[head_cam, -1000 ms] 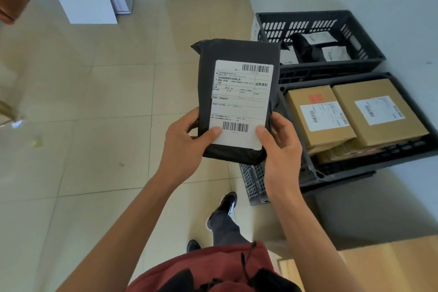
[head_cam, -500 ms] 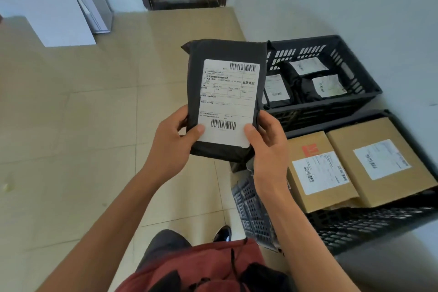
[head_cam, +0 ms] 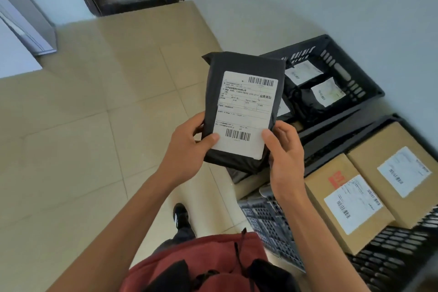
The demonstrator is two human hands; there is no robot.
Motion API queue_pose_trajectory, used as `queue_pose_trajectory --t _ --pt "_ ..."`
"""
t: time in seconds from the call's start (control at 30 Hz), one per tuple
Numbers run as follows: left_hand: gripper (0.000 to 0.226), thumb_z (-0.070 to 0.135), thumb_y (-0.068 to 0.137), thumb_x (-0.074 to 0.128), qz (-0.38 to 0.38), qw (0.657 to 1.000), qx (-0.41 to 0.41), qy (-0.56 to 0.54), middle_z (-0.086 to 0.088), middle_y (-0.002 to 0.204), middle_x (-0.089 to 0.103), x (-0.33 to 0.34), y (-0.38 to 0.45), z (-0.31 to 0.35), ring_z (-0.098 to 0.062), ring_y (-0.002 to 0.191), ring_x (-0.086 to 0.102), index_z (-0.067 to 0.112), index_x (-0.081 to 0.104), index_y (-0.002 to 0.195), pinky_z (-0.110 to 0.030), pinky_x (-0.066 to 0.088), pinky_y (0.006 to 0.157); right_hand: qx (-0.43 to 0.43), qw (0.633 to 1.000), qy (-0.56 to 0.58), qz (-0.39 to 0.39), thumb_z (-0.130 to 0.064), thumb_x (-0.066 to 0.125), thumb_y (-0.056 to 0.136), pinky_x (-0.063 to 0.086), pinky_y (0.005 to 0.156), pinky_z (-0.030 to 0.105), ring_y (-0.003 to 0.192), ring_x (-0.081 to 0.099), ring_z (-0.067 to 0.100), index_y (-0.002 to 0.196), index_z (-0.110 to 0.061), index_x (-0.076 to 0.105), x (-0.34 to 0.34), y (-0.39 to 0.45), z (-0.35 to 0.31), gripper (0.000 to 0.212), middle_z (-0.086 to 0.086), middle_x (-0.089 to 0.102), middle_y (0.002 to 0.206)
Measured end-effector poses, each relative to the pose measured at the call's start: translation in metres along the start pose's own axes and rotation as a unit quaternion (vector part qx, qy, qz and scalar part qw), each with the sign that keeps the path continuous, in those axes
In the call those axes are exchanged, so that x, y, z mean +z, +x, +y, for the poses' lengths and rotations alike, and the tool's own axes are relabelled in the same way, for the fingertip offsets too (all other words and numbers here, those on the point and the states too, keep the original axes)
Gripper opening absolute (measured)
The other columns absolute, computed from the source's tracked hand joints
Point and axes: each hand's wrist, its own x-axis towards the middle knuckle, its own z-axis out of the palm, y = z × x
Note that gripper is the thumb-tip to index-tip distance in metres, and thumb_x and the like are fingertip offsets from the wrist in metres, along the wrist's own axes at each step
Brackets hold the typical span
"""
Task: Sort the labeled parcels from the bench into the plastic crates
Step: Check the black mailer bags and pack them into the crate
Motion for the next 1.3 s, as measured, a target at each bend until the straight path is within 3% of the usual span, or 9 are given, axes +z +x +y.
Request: queue_pose_trajectory --t 0.1,0.3,0.4,0.6,0.8,0.93,1.1,1.3 --pt "0.045 -0.002 0.098 0.061 -0.047 0.999 0.006 0.005 0.022 0.12 0.073 -0.014 0.036 -0.003 0.0 0.118 0.064 0.033 0.065 0.126 -0.022 0.052 0.101 0.009 0.999 0.022 0.036 -0.015 0.065 0.101 0.055 0.08 0.028 0.108 0.07 0.02 0.11 -0.015 0.063 0.017 0.013 0.002 0.01 0.0 0.075 0.115" --pt "0.04 -0.002 0.099 0.059 -0.137 0.99 -0.017 0.017 0.016 0.119 0.074 -0.005 0.093 -0.009 0.001 0.114 0.066 0.026 0.067 0.126 -0.024 0.054 0.099 0.02 0.993 0.04 0.108 -0.012 0.068 0.099 0.059 0.082 0.029 0.112 0.071 0.03 0.114 -0.007 0.059 0.021 0.032 0.006 0.018 0.016 0.071 0.122" --pt "0.036 -0.003 0.099 0.059 -0.183 0.983 -0.019 0.023 0.015 0.117 0.075 0.01 0.123 -0.009 -0.002 0.112 0.068 0.024 0.069 0.121 -0.026 0.055 0.099 0.027 0.99 0.035 0.134 -0.009 0.069 0.098 0.061 0.089 0.037 0.112 0.072 0.028 0.113 -0.008 0.059 0.011 0.049 0.007 0.018 0.01 0.074 0.12" --pt "0.031 -0.006 0.095 0.063 -0.269 0.962 -0.017 0.037 0.011 0.112 0.077 0.045 0.181 -0.002 -0.004 0.108 0.071 0.017 0.069 0.115 -0.026 0.057 0.095 0.04 0.981 0.045 0.184 -0.009 0.069 0.098 0.06 0.085 0.031 0.108 0.074 0.022 0.113 -0.012 0.059 -0.014 0.085 0.003 0.018 0.003 0.077 0.115" --pt "0.038 -0.003 0.095 0.066 -0.33 0.94 0.011 0.08 0.011 0.119 0.075 0.075 0.233 0.007 -0.004 0.113 0.069 0.019 0.067 0.125 -0.036 0.057 0.101 0.04 0.972 0.043 0.228 -0.015 0.071 0.097 0.06 0.09 0.037 0.109 0.074 0.022 0.11 -0.012 0.059 -0.032 0.119 0.001 0.018 0.003 0.077 0.114" --pt "0.041 -0.001 0.096 0.065 -0.359 0.929 0.019 0.087 0.013 0.123 0.073 0.091 0.256 0.008 -0.001 0.118 0.066 0.02 0.064 0.13 -0.035 0.055 0.105 0.035 0.964 0.047 0.258 -0.014 0.073 0.096 0.061 0.088 0.035 0.109 0.074 0.02 0.118 -0.013 0.058 -0.036 0.139 -0.003 0.026 0.002 0.075 0.119" --pt "0.047 0.002 0.098 0.066 -0.391 0.917 0.015 0.083 0.014 0.127 0.069 0.113 0.284 0.003 0.0 0.122 0.063 0.025 0.054 0.136 -0.025 0.053 0.103 0.016 0.946 0.025 0.324 -0.014 0.073 0.096 0.059 0.091 0.028 0.113 0.071 0.009 0.125 -0.043 0.055 -0.033 0.152 -0.006 0.044 -0.006 0.071 0.127" --pt "0.053 -0.001 0.098 0.065 -0.467 0.88 -0.002 0.09 0.01 0.134 0.066 0.139 0.324 -0.018 -0.005 0.13 0.059 0.026 0.05 0.141 -0.037 0.052 0.11 0.046 0.906 -0.035 0.418 -0.019 0.075 0.096 0.059 0.097 0.035 0.117 0.069 0.013 0.149 -0.026 0.051 -0.018 0.166 -0.002 0.058 -0.004 0.07 0.129"
